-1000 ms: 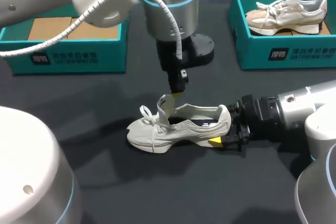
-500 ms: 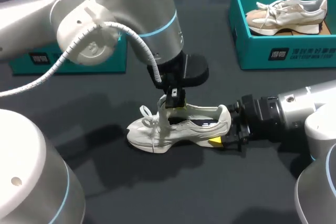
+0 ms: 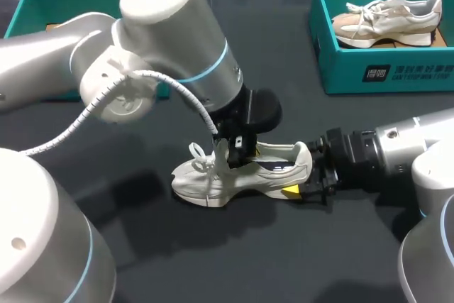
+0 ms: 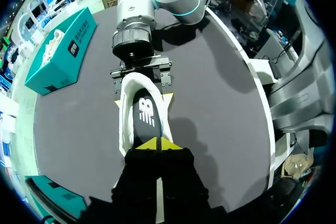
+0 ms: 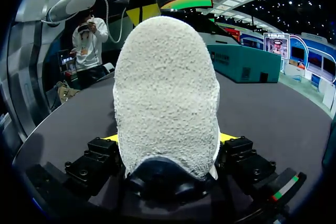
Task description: Take the shoe out of the shoebox, open the shoe tongue, remove and reinsert the insole, then place the shoe into the shoebox
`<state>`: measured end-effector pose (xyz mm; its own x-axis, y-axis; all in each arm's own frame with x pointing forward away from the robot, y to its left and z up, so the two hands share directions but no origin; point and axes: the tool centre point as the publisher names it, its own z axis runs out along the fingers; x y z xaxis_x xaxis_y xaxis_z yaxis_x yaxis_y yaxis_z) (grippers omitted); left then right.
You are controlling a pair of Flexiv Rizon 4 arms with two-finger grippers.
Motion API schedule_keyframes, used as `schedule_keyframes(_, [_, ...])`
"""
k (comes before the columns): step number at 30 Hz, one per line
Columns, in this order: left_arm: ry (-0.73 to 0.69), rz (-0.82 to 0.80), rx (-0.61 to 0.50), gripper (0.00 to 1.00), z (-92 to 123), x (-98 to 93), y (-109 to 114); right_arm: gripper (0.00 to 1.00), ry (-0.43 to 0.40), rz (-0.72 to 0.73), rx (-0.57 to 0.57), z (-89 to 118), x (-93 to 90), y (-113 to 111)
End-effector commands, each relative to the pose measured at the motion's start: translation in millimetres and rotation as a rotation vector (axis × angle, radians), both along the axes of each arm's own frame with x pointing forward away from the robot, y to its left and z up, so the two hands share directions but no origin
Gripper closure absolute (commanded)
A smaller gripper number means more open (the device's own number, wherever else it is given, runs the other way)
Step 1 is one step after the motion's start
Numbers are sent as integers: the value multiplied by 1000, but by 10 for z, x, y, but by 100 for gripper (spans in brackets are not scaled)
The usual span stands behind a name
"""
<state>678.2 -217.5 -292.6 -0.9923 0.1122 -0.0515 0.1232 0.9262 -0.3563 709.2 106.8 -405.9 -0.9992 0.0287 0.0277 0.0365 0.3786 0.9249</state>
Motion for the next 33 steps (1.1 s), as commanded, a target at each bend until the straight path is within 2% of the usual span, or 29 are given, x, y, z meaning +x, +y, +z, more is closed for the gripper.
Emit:
schedule_keyframes(1, [2,-2,2,100,-40,14,-37,100,0,-2,-5,6,-8,14])
schedule_keyframes(3, [2,-2,2,100,-40,14,-37,100,0,-2,-5,6,-8,14])
schedule_keyframes(6, [12,12,25,100,-190,101,-180,100,0,-2,-5,6,-8,14])
schedule_keyframes(11, [9,12,37,100,-263,188,-321,100,0,-2,-5,6,-8,14])
schedule_keyframes(19, [44,14,78,100,-430,207,-383,100,0,-2,-5,6,-8,14])
schedule_keyframes(24, [75,26,125,100,-578,222,-362,100,0,-2,-5,6,-8,14])
schedule_keyframes(33, [186,14,170,100,-790,157,-158,100,0,-2,-5,6,-8,14])
